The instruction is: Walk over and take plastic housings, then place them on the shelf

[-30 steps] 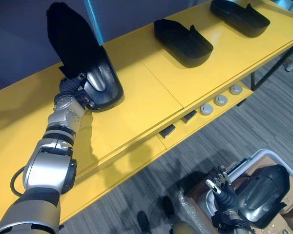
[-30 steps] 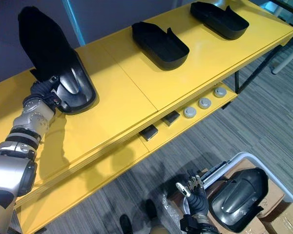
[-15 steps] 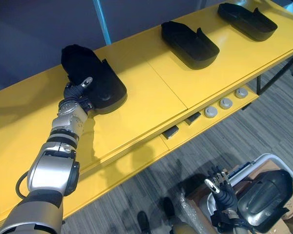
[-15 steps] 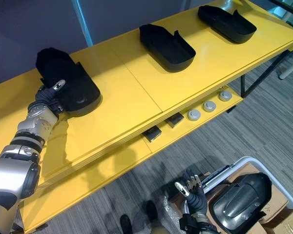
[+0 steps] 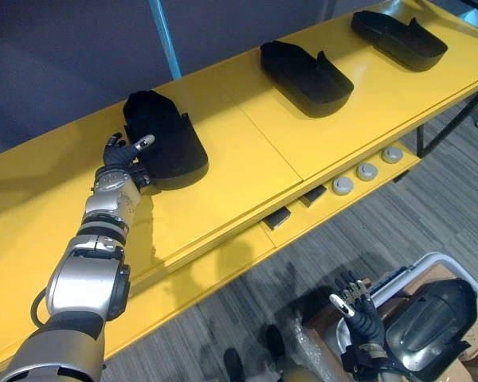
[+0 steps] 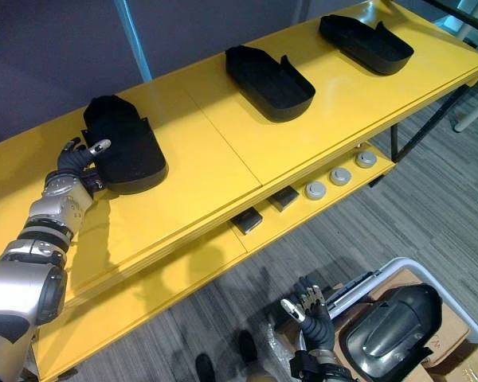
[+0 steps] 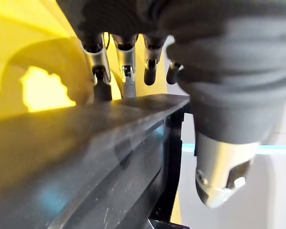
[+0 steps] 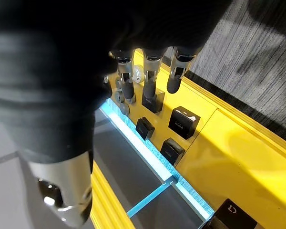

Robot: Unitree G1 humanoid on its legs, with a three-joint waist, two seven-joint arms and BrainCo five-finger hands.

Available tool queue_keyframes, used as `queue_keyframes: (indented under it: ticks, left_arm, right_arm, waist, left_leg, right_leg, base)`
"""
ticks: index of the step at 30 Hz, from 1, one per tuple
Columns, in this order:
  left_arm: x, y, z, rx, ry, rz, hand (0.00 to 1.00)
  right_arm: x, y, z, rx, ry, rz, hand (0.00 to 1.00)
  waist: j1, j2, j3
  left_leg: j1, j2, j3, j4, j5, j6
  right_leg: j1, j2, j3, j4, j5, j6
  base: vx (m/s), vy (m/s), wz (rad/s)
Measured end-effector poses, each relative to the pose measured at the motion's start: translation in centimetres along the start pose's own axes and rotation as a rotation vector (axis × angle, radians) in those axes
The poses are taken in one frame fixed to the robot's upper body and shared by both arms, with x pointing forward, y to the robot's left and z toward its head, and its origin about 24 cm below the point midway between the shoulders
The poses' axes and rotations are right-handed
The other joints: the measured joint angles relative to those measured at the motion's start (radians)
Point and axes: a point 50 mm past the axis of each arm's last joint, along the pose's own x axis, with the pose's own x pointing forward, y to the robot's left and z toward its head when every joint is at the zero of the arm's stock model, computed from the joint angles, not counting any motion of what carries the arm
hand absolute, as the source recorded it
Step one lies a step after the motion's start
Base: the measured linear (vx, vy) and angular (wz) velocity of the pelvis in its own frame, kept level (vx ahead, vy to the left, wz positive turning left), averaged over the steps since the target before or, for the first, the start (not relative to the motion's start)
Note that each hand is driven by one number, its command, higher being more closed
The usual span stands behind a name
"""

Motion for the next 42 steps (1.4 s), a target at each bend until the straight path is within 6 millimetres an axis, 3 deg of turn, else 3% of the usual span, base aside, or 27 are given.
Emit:
queue_keyframes:
  ticks: [10,20,23,26,28,29,31,34,35,36,38,39,40,42]
  left_arm:
    - [0.0,0.7,-1.2,-0.014,0.054,0.021,0.0]
    - [0.0,0.8,-1.6,-0.02,0.063,-0.007,0.0]
    - [0.0,0.7,-1.1,0.061,0.035,-0.009,0.0]
    - [-0.3,-0.4,1.4,0.131,-0.091,-0.038,0.0]
    - [-2.2,-1.4,3.8,0.143,-0.305,-0.09,0.0]
    - [-4.9,-1.2,4.4,0.114,-0.482,-0.107,0.0]
    - [-9.4,0.7,3.1,0.012,-0.661,-0.052,0.0]
    - [-16.8,4.7,-4.1,-0.127,-0.597,0.152,0.0]
    - [-19.0,5.8,-6.6,-0.143,-0.518,0.223,0.0]
    - [-21.4,6.8,-8.6,-0.161,-0.435,0.296,0.0]
    - [-23.4,5.9,-9.3,-0.191,-0.404,0.244,0.0]
    - [-23.6,5.1,-9.0,-0.213,-0.414,0.21,0.0]
    - [-24.0,3.5,-8.5,-0.252,-0.444,0.128,0.0]
    - [-24.4,2.2,-8.4,-0.284,-0.448,0.05,0.0]
  right_arm:
    - [-0.2,0.0,-0.1,-0.067,0.011,0.015,0.0]
    - [0.0,-0.9,-0.3,-0.097,0.022,-0.014,0.0]
    - [0.0,-1.0,-0.3,-0.099,0.025,-0.01,0.0]
    - [0.0,-1.1,-0.3,-0.102,0.028,-0.008,0.0]
    - [0.0,-1.5,-0.7,-0.112,0.048,-0.017,0.0]
    - [-0.1,-2.0,-0.9,-0.127,0.059,-0.037,0.0]
    - [0.0,-2.9,-0.6,-0.156,0.044,-0.089,0.0]
    - [0.7,-4.1,1.1,-0.191,-0.055,-0.178,0.0]
    - [1.3,-4.1,1.7,-0.19,-0.094,-0.195,0.0]
    - [2.0,-3.7,2.5,-0.192,-0.142,-0.198,0.0]
    - [3.1,-2.1,3.4,-0.165,-0.215,-0.167,0.0]
    - [3.0,-1.7,3.6,-0.159,-0.23,-0.155,0.0]
    - [2.5,-0.4,3.9,-0.128,-0.261,-0.128,0.0]
    - [1.3,0.8,5.1,-0.118,-0.326,-0.102,0.0]
  waist:
    - [0.005,0.004,-0.034]
    - [0.02,0.018,-0.115]
    - [0.023,0.027,-0.144]
    - [0.037,0.029,-0.154]
    - [0.048,0.028,-0.161]
    - [0.061,0.032,-0.182]
    - [0.08,0.034,-0.203]
    - [0.137,0.03,-0.205]
    - [0.161,0.027,-0.206]
    - [0.197,0.021,-0.204]
    - [0.223,0.017,-0.205]
    - [0.222,0.015,-0.205]
    - [0.216,-0.017,-0.201]
    - [0.19,-0.025,-0.199]
  left_leg:
    - [0.014,0.002,-0.012,0.0,0.0,-0.003]
    - [0.043,0.003,-0.029,-0.001,-0.001,-0.008]
    - [0.046,0.003,-0.044,-0.001,-0.002,-0.01]
    - [0.053,0.004,-0.065,-0.001,0.0,-0.015]
    - [0.064,0.004,-0.082,-0.001,0.001,-0.016]
    - [0.066,0.005,-0.083,0.0,0.002,-0.015]
    - [0.073,0.005,-0.092,0.016,-0.004,-0.023]
    - [0.056,-0.006,-0.2,0.15,-0.075,-0.039]
    - [0.031,-0.016,-0.279,0.216,-0.103,-0.042]
    - [0.004,-0.026,-0.409,0.301,-0.144,-0.067]
    - [-0.004,-0.034,-0.565,0.384,-0.237,-0.092]
    - [-0.004,-0.039,-0.563,0.4,-0.257,-0.071]
    - [-0.017,-0.054,-0.514,0.447,-0.274,-0.051]
    - [-0.055,-0.06,-0.444,0.515,-0.301,-0.036]
  right_leg:
    - [0.025,0.001,-0.013,-0.011,0.0,-0.001]
    - [0.062,0.0,-0.03,-0.016,-0.004,-0.006]
    - [0.069,0.0,-0.04,-0.016,-0.005,-0.007]
    - [0.085,-0.002,-0.065,-0.016,-0.008,-0.011]
    - [0.101,-0.002,-0.083,-0.016,-0.015,-0.015]
    - [0.103,-0.001,-0.084,-0.015,-0.02,-0.016]
    - [0.117,-0.002,-0.084,-0.014,-0.024,-0.014]
    - [0.13,-0.007,-0.065,0.017,-0.051,-0.01]
    - [0.113,-0.007,-0.044,0.05,-0.071,-0.002]
    - [0.075,0.001,-0.004,0.109,-0.103,0.004]
    - [0.017,0.033,0.049,0.215,-0.138,0.012]
    - [0.002,0.038,0.06,0.25,-0.151,0.013]
    - [-0.041,0.042,0.103,0.327,-0.17,0.032]
    - [-0.073,0.059,0.162,0.34,-0.162,0.05]
  base:
    - [0.0,0.008,0.03]
    - [-0.02,0.012,0.04]
    - [-0.03,0.004,0.09]
    - [-0.04,-0.007,0.23]
    - [-0.01,-0.01,0.25]
    - [0.04,-0.002,0.06]
    - [0.06,-0.003,0.04]
    - [0.0,0.005,-0.05]
    - [-0.09,0.009,-0.57]
    - [-0.11,-0.013,-0.78]
    - [-0.13,0.0,-0.85]
    - [-0.21,0.115,-0.88]
    - [-0.21,0.14,-0.73]
    - [-0.25,0.209,-1.24]
